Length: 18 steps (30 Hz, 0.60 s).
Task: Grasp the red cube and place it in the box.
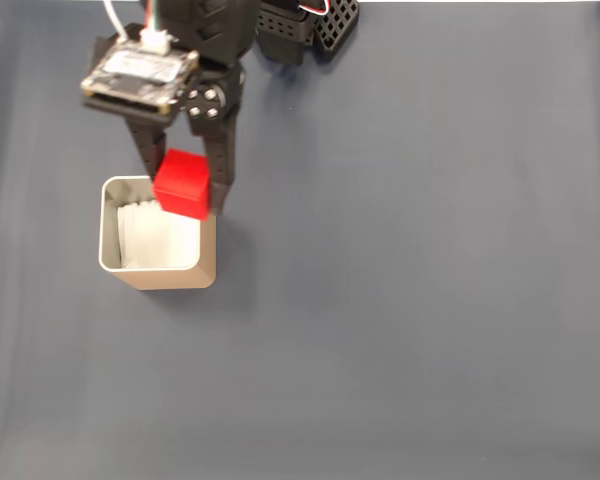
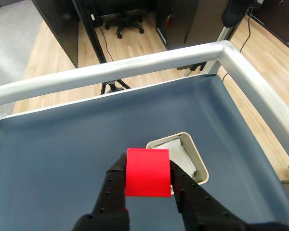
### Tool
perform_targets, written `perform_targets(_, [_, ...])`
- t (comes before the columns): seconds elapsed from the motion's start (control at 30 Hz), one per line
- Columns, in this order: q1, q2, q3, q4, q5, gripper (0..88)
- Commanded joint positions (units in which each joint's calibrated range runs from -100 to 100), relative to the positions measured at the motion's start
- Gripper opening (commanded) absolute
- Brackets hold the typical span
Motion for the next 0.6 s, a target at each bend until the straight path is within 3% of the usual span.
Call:
perform_targets(0.0, [1.54,0.89,-2.54,-1.86,-0.05,0.2])
perform_targets(0.57, [4.88,5.48,-3.45,-5.71,-0.73,0.2])
